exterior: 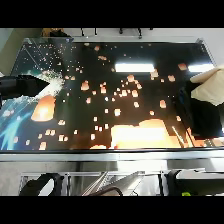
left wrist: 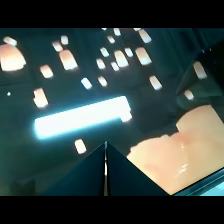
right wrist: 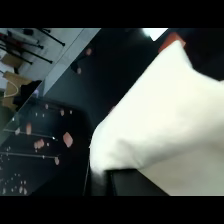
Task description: Fold the shirts.
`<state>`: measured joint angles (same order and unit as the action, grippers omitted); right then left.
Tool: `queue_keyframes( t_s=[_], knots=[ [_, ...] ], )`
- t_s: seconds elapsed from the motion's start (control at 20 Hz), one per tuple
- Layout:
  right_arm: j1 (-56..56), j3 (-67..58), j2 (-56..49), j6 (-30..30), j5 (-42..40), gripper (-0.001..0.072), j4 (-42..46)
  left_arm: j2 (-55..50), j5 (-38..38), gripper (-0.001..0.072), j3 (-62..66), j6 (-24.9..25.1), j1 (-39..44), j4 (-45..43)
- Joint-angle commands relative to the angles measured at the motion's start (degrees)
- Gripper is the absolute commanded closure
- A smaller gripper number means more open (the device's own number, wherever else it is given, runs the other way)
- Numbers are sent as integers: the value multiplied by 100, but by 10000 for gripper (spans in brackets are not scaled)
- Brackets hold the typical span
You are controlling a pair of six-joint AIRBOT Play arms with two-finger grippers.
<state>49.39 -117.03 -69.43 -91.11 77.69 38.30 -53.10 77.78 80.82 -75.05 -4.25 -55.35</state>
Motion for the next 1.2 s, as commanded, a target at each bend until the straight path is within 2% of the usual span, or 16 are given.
queue_keyframes(
  t_s=[0.0, 0.1, 0.2, 0.4, 0.5, 0.7, 0.8, 0.95, 1.15],
  knots=[
    [122, 59, -175, 1318, -575, 688, -1982, -2, -39, 690, -2, 4, 4, -9],
    [122, 50, -358, 1738, -1462, 687, -2883, -2, -90, 690, -2, 4, 4, -7],
    [122, 50, -640, 1996, -1777, 687, -3132, -2, -96, 690, -2, 4, 4, -7],
    [118, 52, -1174, 2024, -804, 687, -3001, -2, -149, 690, -2, 4, 4, -7],
    [125, 52, -1189, 1965, -450, 688, -2505, -4, -151, 690, -2, 2, 4, -4],
    [125, 52, -1073, 807, 623, 688, -1980, -2, -103, 690, -2, 2, 4, -4],
    [129, 52, -815, 234, 901, 688, -1071, -2, -79, 690, -4, 4, 4, -4],
    [136, 52, -424, -450, 1453, 688, 828, -2, -24, 690, -4, 4, 4, -2],
    [136, 52, -376, -909, 2693, 688, 2358, -2, -11, 690, -4, 7, 4, -4]
  ],
)
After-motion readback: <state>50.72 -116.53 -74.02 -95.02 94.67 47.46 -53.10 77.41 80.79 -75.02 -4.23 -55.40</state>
